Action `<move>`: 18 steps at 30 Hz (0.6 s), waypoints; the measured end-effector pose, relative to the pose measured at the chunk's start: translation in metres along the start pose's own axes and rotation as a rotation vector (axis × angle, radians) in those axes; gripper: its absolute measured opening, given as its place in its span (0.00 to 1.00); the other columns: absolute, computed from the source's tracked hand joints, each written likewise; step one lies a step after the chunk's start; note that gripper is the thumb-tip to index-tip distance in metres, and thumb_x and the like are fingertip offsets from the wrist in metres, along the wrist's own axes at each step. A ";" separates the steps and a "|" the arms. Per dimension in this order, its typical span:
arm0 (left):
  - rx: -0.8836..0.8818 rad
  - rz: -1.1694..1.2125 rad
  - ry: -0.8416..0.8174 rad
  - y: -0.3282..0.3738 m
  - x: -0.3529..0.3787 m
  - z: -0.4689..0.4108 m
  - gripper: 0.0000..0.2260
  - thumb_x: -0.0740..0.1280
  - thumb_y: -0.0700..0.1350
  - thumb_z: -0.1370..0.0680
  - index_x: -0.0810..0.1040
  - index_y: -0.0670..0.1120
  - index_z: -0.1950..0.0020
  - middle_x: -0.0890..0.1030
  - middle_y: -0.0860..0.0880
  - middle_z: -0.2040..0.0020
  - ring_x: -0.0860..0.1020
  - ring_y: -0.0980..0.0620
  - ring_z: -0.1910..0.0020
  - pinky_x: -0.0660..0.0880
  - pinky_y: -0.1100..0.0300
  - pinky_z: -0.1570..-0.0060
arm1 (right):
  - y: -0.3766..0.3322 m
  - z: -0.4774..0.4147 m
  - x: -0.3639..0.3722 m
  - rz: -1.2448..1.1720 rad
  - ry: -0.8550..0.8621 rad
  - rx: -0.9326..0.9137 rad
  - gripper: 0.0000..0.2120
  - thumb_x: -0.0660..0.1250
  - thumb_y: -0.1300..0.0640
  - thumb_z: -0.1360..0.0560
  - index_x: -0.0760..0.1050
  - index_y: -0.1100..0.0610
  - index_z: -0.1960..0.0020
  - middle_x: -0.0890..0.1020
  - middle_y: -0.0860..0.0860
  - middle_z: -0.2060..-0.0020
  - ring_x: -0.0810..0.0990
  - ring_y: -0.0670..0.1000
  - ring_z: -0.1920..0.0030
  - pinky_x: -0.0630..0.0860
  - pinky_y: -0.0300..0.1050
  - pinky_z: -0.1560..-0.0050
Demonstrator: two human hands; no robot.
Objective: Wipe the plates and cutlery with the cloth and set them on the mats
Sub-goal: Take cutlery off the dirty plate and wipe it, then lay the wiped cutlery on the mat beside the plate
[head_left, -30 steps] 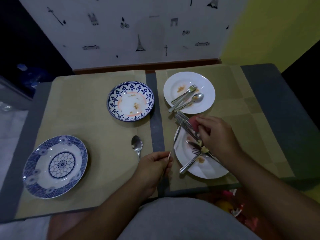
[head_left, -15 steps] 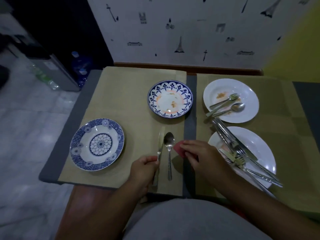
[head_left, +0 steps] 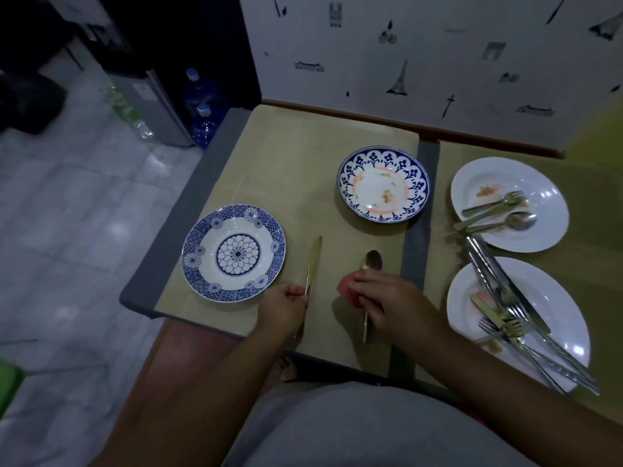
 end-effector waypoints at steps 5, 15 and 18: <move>0.165 -0.236 0.041 0.005 -0.006 -0.007 0.03 0.72 0.40 0.23 0.83 0.44 0.50 0.80 0.53 0.62 0.77 0.56 0.62 0.68 0.70 0.64 | -0.007 -0.015 0.022 -0.036 -0.054 -0.007 0.10 0.70 0.70 0.32 0.83 0.62 0.53 0.84 0.55 0.50 0.80 0.53 0.49 0.70 0.37 0.42; 0.751 -0.651 -0.085 -0.021 0.004 -0.002 0.21 0.65 0.34 0.25 0.76 0.41 0.31 0.77 0.43 0.34 0.75 0.44 0.35 0.73 0.51 0.35 | -0.010 -0.027 0.038 0.035 -0.119 0.074 0.11 0.68 0.67 0.27 0.82 0.59 0.47 0.82 0.55 0.45 0.79 0.56 0.44 0.72 0.47 0.42; 0.757 -0.890 -0.186 -0.033 0.009 -0.002 0.29 0.61 0.35 0.23 0.62 0.36 0.21 0.63 0.38 0.21 0.60 0.37 0.21 0.55 0.45 0.21 | -0.014 -0.028 0.038 0.073 -0.102 0.051 0.11 0.70 0.68 0.29 0.83 0.59 0.49 0.83 0.56 0.47 0.80 0.56 0.46 0.74 0.47 0.44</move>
Point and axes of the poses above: each hand's wrist, its own z-axis away from the middle knuckle, its own x-axis out of the palm, y = z × x, the point moved 3 cm from there along -z, towards the middle knuckle
